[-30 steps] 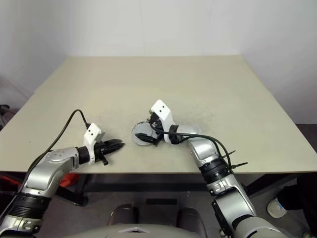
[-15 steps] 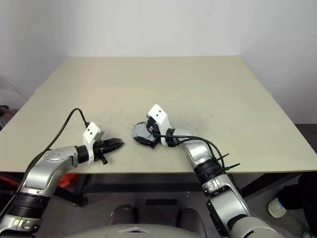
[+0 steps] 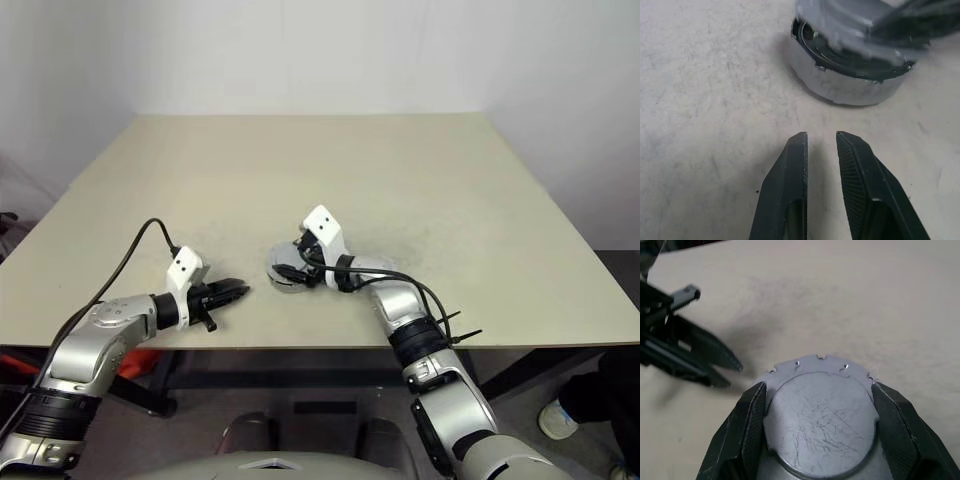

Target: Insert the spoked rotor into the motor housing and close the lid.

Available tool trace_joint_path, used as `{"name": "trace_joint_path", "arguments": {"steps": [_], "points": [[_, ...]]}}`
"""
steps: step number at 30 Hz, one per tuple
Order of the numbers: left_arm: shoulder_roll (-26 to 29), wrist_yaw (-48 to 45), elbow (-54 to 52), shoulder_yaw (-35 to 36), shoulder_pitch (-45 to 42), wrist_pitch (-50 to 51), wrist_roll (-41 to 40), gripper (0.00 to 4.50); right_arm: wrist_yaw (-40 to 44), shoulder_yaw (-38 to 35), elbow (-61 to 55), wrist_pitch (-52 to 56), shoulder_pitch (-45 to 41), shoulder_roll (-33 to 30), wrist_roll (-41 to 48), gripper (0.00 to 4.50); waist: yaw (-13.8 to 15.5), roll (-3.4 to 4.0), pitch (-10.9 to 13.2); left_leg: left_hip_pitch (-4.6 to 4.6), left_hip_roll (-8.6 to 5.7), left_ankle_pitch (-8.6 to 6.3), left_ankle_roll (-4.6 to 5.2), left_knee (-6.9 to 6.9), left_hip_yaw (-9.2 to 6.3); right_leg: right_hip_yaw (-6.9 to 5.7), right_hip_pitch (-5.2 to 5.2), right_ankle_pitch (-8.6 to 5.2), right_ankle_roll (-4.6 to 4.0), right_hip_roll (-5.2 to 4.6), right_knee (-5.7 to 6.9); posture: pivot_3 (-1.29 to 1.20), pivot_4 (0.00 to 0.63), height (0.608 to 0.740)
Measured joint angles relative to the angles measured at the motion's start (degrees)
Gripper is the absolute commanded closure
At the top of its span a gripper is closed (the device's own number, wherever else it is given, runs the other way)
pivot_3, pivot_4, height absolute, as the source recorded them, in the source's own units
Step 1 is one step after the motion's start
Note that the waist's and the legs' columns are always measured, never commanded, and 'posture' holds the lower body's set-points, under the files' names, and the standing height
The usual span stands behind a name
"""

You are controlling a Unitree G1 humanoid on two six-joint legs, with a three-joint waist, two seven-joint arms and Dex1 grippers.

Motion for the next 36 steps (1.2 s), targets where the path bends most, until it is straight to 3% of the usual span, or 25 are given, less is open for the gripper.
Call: {"name": "trace_joint_path", "arguments": {"steps": [36], "points": [[0.47,1.24,-0.3,0.01,1.51,-0.04,0.08,3.5,2.12,1.98,7.27,-7.87,-1.68,-0.15,-5.44,1.3,-0.34,-0.1,-0.1,0.12,0.0,-0.07,0.11,0.01,0.0,0.01,0.15,-0.02,0.02,-0.01,-0.02,0.0,0.0,0.74]]}}
